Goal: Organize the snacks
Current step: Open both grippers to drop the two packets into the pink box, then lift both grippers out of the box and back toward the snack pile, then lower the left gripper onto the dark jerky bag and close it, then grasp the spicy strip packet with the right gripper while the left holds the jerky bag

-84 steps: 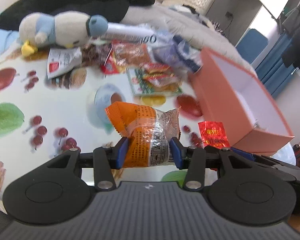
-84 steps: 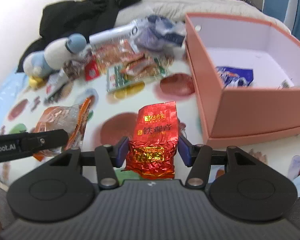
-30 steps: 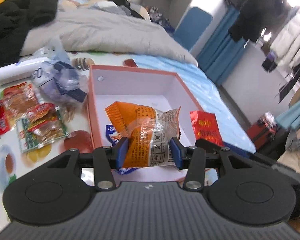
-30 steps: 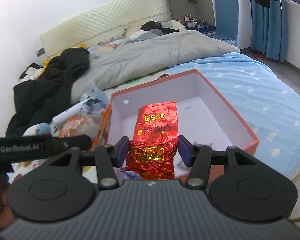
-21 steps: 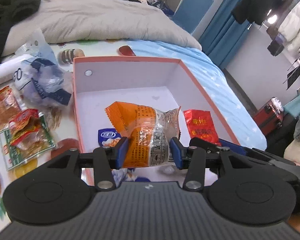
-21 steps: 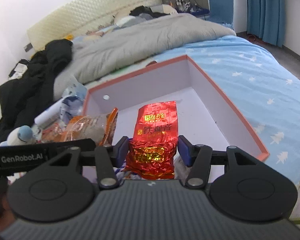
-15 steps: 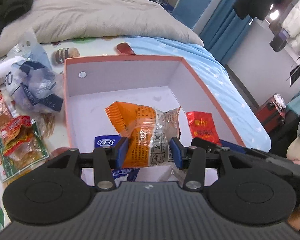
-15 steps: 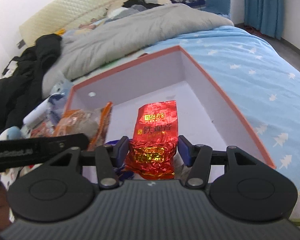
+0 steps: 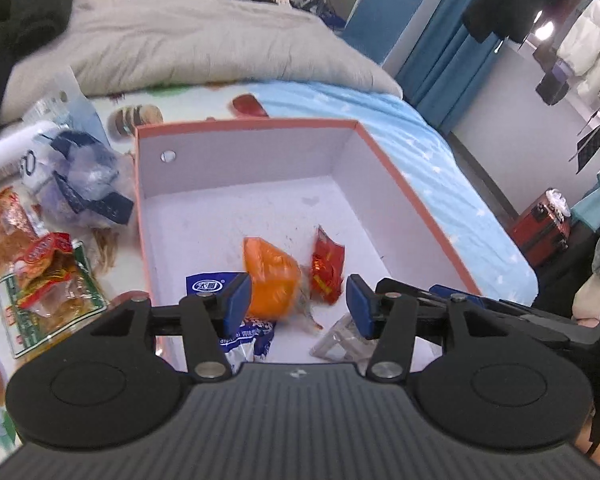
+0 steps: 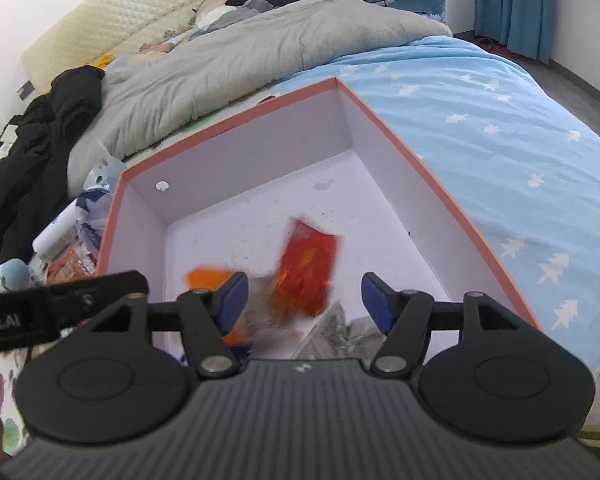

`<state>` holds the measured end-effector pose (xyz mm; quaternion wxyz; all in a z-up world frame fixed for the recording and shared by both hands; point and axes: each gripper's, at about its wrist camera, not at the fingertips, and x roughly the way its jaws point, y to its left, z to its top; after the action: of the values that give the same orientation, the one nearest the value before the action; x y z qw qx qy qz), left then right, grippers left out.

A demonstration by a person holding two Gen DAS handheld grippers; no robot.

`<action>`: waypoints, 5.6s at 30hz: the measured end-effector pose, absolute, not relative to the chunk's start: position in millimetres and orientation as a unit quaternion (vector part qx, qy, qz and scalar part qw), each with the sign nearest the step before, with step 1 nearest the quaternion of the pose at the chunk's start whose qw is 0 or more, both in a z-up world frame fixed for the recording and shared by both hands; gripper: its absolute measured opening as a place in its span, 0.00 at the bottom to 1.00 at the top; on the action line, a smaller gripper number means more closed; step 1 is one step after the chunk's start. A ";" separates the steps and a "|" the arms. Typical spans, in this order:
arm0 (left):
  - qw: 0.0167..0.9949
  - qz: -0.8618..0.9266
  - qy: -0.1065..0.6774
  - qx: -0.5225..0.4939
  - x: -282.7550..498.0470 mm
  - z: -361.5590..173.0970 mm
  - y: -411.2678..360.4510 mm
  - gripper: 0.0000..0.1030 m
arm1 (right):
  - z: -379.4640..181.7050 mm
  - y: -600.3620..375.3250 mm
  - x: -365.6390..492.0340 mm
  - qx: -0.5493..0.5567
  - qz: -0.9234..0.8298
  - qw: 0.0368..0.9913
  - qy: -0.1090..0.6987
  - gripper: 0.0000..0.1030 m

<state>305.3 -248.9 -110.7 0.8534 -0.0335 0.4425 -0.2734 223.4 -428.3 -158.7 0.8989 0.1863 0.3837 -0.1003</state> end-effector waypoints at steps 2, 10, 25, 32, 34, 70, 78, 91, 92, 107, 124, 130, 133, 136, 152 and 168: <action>0.859 -0.274 0.432 -0.034 292.9 -99.2 -242.8 0.56 | -148.2 -424.3 213.4 0.182 -0.100 0.904 0.373 0.63; 0.879 -0.271 0.391 -0.039 228.7 -54.1 -208.5 0.56 | -105.6 -402.5 157.2 0.174 -0.093 0.923 0.331 0.63; 0.908 -0.232 0.346 -0.050 100.0 -20.7 -124.2 0.56 | -73.4 -343.9 62.6 0.166 -0.057 0.941 0.288 0.63; 0.922 -0.203 0.325 -0.050 52.7 -11.9 -79.2 0.56 | -71.3 -312.2 38.0 0.171 -0.015 0.940 0.296 0.63; 0.924 -0.194 0.325 -0.057 43.3 -14.8 -65.3 0.56 | -70.2 -300.3 32.5 0.160 -0.008 0.942 0.294 0.63; 0.924 -0.081 0.362 -0.098 68.8 -96.5 60.1 0.57 | -134.8 -182.7 64.3 0.100 0.056 0.935 0.336 0.63; 0.919 -0.081 0.375 -0.097 113.5 -119.5 71.9 0.57 | -153.5 -166.0 106.7 0.084 0.061 0.936 0.336 0.63; 0.914 -0.045 0.387 -0.114 195.9 -180.8 93.8 0.67 | -201.4 -142.4 150.2 0.077 0.069 0.939 0.329 0.63; 0.914 -0.043 0.387 -0.111 201.9 -184.4 94.1 0.68 | -205.3 -140.9 154.8 0.072 0.068 0.938 0.331 0.63; 0.923 -0.032 0.371 -0.093 311.0 -222.9 112.2 0.69 | -230.8 -142.1 255.4 0.037 0.043 0.950 0.308 0.63; 0.932 -0.019 0.362 -0.022 397.7 -255.4 101.9 0.91 | -263.7 -123.0 359.3 -0.041 0.046 0.943 0.326 0.85; 0.924 -0.013 0.383 -0.001 417.1 -269.0 97.1 0.88 | -277.7 -115.5 368.9 -0.055 0.055 0.940 0.333 0.84; 0.922 -0.008 0.387 0.022 419.1 -277.4 94.4 0.84 | -284.2 -113.1 366.3 -0.064 0.057 0.941 0.329 0.84; 0.923 -0.007 0.384 0.030 418.0 -279.5 93.2 0.78 | -285.4 -110.0 362.4 -0.079 0.054 0.942 0.322 0.80; 0.925 -0.011 0.380 -0.012 374.2 -251.6 100.6 0.60 | -268.7 -111.9 331.4 -0.080 0.041 0.946 0.310 0.27; 0.919 -0.026 0.392 -0.038 265.5 -225.1 84.4 0.56 | -256.7 -117.7 246.5 -0.066 0.075 0.934 0.344 0.08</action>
<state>265.5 84.4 -225.1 0.9190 -0.0383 0.3915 -0.0260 246.5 -117.7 -256.7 0.9335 -0.0662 0.3442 0.0755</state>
